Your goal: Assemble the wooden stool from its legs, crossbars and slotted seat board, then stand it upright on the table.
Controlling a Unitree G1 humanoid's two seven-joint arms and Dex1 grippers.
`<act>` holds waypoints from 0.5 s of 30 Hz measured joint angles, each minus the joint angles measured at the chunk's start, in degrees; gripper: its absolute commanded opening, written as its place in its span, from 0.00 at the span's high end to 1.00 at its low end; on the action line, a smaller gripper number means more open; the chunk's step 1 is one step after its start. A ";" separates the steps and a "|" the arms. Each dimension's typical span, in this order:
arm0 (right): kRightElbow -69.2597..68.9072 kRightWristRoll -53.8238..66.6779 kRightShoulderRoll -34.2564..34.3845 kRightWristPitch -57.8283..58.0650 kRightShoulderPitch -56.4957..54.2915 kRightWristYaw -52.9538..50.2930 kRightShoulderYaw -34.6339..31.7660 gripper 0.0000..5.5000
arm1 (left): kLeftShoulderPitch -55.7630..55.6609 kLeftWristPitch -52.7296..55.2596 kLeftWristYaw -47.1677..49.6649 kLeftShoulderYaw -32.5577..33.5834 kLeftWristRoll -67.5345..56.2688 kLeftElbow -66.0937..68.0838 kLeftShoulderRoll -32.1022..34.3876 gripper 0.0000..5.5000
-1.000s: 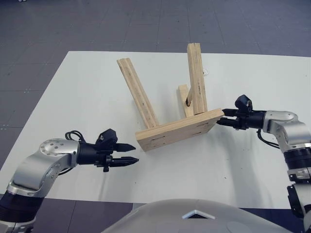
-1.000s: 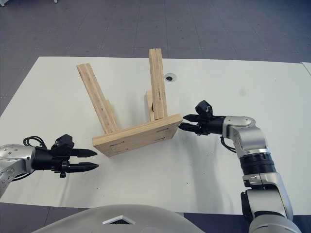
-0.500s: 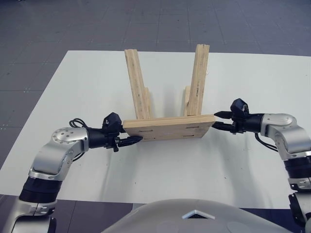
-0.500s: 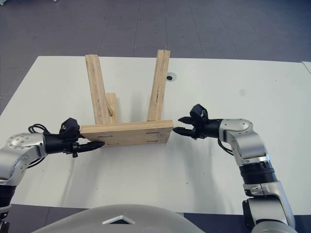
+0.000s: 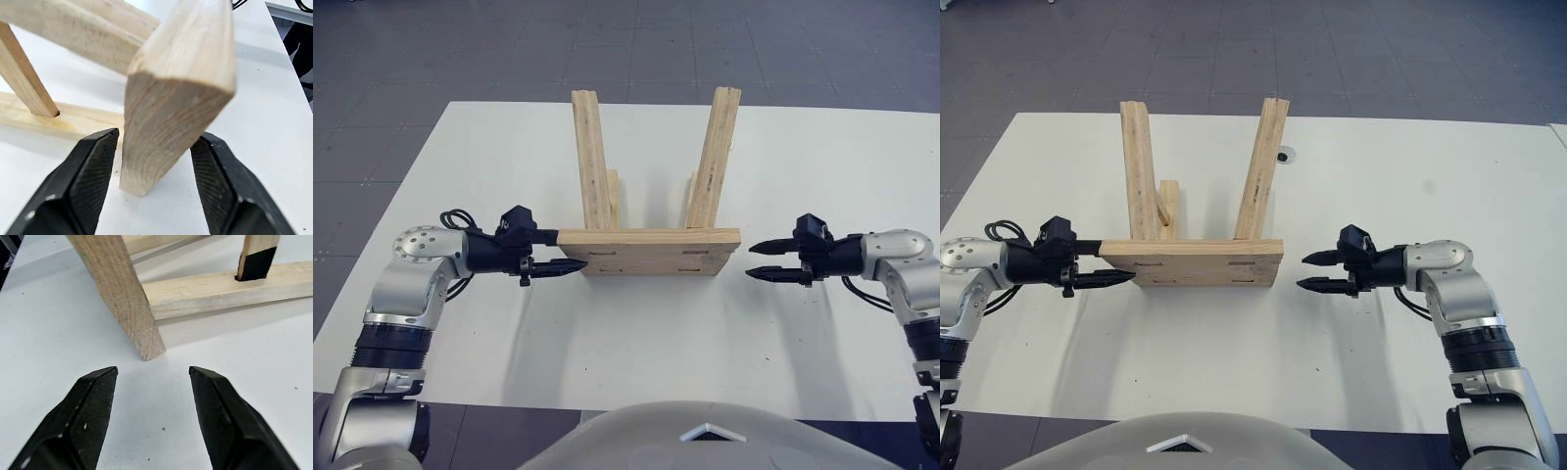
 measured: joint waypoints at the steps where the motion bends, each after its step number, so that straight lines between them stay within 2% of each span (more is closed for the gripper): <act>1: -0.20 0.35 0.31 0.46 -0.03 -0.02 0.01 0.51 | -0.02 -0.44 -0.03 -0.01 0.08 0.58 -0.29 0.53; 11: -2.38 1.10 5.47 2.92 -1.61 -0.55 2.25 0.51 | -0.03 -1.75 -1.25 0.40 -0.19 3.01 -1.15 0.53; 15: -2.27 1.53 7.32 3.14 -4.47 -1.19 2.25 0.51 | -0.09 -1.95 -1.71 0.41 -0.17 3.51 -1.16 0.66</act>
